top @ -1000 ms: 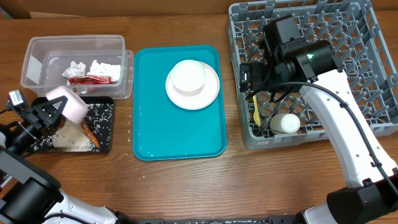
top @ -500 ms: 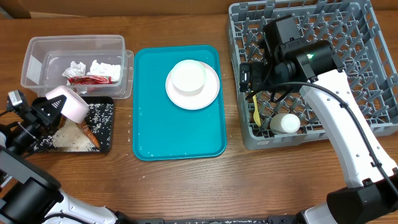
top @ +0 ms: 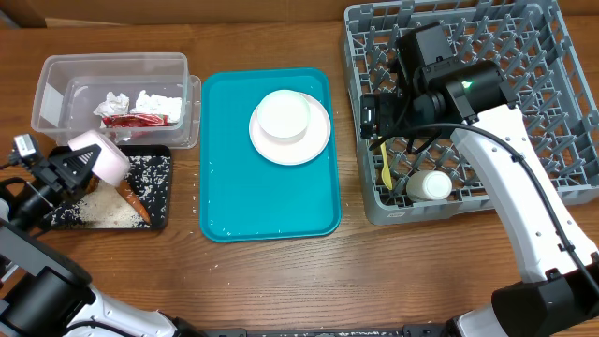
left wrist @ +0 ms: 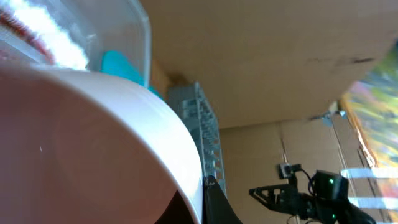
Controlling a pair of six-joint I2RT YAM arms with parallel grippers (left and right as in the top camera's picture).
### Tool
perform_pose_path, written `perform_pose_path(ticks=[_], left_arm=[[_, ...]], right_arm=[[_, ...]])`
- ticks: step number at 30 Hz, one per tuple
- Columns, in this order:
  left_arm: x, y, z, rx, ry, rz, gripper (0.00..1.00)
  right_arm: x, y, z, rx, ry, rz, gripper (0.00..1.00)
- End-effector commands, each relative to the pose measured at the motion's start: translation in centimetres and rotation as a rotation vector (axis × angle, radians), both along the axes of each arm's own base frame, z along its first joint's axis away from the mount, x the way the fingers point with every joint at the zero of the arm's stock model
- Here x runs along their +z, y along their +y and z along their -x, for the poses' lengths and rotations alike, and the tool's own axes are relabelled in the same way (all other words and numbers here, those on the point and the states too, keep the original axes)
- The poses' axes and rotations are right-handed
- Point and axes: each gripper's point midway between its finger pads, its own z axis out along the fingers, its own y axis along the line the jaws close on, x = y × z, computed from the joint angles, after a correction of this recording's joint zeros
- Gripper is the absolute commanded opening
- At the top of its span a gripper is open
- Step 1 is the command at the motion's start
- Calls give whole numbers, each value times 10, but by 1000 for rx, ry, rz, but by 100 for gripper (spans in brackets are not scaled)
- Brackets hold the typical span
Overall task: Sort waste into correct bins and load items into the dishwasher
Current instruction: 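Return the empty pink bowl to the teal tray and release it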
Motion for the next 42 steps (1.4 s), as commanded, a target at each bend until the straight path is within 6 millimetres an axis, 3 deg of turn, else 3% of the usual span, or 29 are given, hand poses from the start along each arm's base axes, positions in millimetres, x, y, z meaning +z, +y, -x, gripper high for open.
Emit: perform_pose_path(ticks=[1,6,9,14,15,17,23,28,34,42], left_arm=[[2,-14,4,-36,50,2,4],[-2,-36,0,-134,51,-103,4],[9,-57,-9,-215,20,-158,4],[43,-112,-25,-424,-48,-339,4],[48,-131,-28,-488,-43,-400,4],[45,-158,-31,-577,7,-506,4],[-14,-227,-35,-736,288,-911,4],[-66,-280,-16,-838,437,-1172,4],[-112,-304,18,-876,609,-1337,4],[-137,-299,33,-836,674,-1436,4]], right_arm=[[12,2,-2,3,-36,-12,100],[12,2,-2,3,-37,-12,100],[12,2,-2,3,-37,-12,100],[12,2,-1,3,-33,-11,100],[12,2,-1,3,-33,-11,100],[12,2,-1,3,-34,-11,100],[12,2,-2,3,-39,-13,100],[12,2,-2,3,-36,-12,100],[12,2,-2,4,-36,-11,100],[12,2,-2,6,-38,-10,100]])
